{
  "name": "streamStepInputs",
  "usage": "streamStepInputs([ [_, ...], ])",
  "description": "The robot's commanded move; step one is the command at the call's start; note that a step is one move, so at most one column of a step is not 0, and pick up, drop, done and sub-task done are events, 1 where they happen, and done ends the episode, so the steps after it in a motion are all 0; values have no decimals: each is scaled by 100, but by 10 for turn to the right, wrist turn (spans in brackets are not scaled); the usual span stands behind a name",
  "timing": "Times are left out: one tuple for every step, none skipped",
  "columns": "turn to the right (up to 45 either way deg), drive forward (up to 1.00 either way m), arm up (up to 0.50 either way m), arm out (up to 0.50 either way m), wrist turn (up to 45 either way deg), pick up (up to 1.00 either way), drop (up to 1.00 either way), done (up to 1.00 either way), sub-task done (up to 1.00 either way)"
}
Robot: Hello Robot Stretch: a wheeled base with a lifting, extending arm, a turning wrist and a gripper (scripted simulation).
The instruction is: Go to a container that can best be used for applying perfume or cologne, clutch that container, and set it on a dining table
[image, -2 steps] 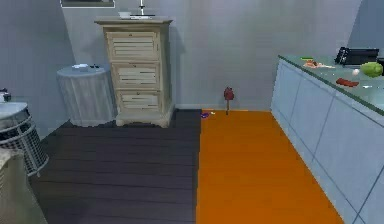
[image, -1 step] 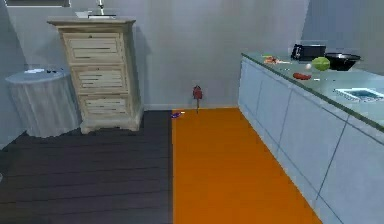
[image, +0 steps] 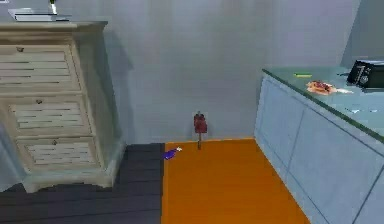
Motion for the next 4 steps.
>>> streamStepInputs([
  [0, 100, 0, 0, 0, 0, 0, 0, 0],
  [120, 0, 0, 0, 0, 0, 0, 0, 0],
  [0, 20, 0, 0, 0, 0, 0, 0, 0],
  [-450, 0, 0, 0, 0, 0, 0, 0, 0],
])
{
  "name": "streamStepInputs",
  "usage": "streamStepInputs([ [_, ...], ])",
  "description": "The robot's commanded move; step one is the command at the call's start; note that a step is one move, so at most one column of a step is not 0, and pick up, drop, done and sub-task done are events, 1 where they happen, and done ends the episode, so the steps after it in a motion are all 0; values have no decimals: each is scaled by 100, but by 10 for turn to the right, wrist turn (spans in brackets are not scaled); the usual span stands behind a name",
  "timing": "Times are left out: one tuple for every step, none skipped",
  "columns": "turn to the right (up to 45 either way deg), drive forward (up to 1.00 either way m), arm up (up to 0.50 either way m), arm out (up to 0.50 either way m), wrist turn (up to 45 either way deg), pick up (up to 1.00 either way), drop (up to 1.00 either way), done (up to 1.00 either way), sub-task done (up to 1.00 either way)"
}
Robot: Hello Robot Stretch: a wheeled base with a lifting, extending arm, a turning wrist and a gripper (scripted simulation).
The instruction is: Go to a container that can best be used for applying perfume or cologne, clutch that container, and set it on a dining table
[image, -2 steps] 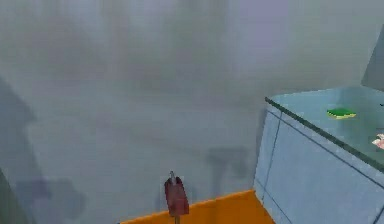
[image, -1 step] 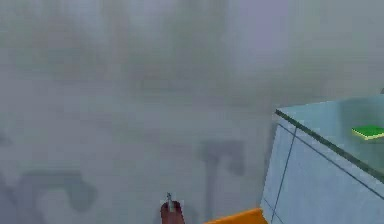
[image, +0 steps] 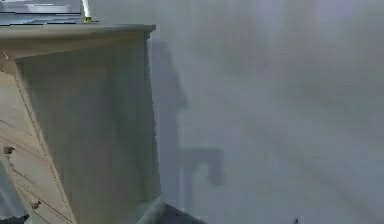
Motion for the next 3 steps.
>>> streamStepInputs([
  [-450, 0, 0, 0, 0, 0, 0, 0, 0],
  [-330, 0, 0, 0, 0, 0, 0, 0, 0],
  [0, 0, 10, 0, 0, 0, 0, 0, 0],
])
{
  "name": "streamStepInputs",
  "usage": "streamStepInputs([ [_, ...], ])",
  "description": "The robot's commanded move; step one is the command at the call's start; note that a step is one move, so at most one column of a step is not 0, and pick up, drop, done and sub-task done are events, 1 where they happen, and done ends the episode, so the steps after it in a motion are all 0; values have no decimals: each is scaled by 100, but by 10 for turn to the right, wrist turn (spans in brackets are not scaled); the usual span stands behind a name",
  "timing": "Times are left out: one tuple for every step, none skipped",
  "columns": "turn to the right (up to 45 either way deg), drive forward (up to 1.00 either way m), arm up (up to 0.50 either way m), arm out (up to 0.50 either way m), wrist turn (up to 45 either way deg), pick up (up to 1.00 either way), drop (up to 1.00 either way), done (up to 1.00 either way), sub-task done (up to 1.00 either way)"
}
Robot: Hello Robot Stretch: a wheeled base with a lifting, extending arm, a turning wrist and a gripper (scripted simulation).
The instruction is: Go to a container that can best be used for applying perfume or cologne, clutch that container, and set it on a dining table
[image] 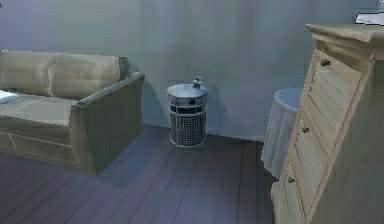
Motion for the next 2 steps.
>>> streamStepInputs([
  [0, 0, 0, 36, 0, 0, 0, 0, 0],
  [0, 0, 0, 0, 450, 0, 0, 0, 0],
])
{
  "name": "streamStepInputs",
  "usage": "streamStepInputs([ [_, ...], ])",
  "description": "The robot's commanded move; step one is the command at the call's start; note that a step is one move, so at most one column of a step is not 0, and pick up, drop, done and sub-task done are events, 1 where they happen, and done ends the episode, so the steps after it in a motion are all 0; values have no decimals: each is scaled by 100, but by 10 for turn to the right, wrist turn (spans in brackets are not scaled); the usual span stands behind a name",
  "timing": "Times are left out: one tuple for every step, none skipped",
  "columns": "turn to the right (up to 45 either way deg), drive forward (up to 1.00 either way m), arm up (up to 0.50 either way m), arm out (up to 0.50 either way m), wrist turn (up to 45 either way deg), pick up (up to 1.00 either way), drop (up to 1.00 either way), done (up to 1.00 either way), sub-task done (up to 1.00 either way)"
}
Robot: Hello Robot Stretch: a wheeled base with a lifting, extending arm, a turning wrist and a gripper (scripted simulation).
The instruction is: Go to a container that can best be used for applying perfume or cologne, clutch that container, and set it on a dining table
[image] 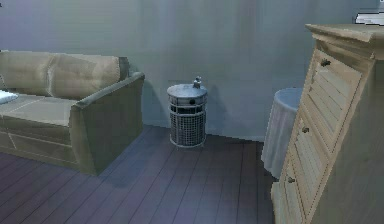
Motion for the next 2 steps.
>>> streamStepInputs([
  [0, 0, 0, 0, 450, 0, 0, 0, 0],
  [0, 0, 0, 0, 450, 0, 0, 0, 0],
])
